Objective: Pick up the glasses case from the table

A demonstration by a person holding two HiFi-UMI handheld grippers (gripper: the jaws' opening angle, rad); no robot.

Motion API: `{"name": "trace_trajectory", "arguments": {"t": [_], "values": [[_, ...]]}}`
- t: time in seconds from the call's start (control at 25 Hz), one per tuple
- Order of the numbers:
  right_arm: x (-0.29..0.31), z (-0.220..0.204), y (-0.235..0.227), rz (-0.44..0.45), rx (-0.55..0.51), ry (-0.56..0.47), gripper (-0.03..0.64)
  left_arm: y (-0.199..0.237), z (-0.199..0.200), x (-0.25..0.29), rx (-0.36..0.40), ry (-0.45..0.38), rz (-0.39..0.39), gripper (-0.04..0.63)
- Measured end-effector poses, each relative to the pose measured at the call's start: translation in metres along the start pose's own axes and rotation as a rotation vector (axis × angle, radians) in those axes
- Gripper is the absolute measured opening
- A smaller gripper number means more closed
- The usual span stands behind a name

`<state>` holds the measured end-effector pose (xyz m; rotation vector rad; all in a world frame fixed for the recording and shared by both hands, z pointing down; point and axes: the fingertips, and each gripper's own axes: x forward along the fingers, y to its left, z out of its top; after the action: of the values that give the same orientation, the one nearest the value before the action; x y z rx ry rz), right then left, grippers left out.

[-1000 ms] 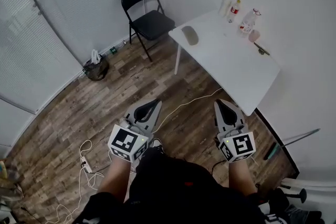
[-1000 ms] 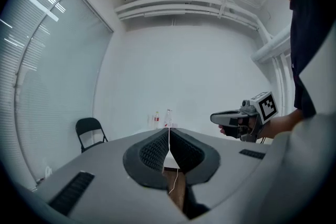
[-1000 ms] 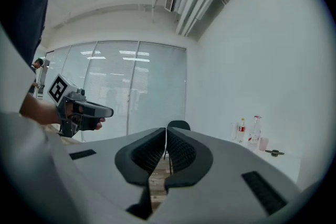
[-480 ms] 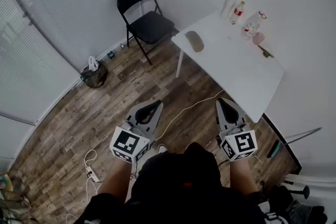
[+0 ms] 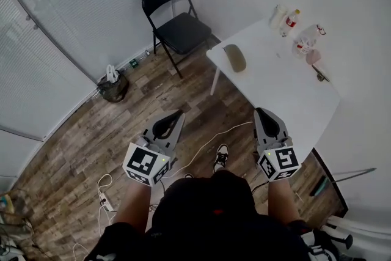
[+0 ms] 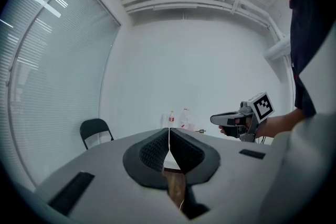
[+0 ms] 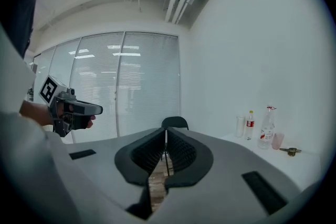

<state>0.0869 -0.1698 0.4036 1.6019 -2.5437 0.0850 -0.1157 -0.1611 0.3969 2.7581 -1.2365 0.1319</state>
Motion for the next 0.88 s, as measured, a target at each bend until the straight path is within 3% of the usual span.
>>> {"name": "trace_trajectory", "arguments": {"t": [0.28,0.52,0.88], "values": [[0.069,0.013,-0.084,0.006,-0.001,0.017,0.023,0.026,0.019,0.085,-0.014,-0.009,0.059,0.023],[0.107,0.001,-0.159,0.038,0.011,0.052,0.025,0.024,0.021,0.162,-0.032,0.017,0.104,0.023],[0.161,-0.035,-0.217,0.074,0.035,0.120,0.025,0.031,-0.001,0.216,-0.078,0.079,0.178,0.023]]}}
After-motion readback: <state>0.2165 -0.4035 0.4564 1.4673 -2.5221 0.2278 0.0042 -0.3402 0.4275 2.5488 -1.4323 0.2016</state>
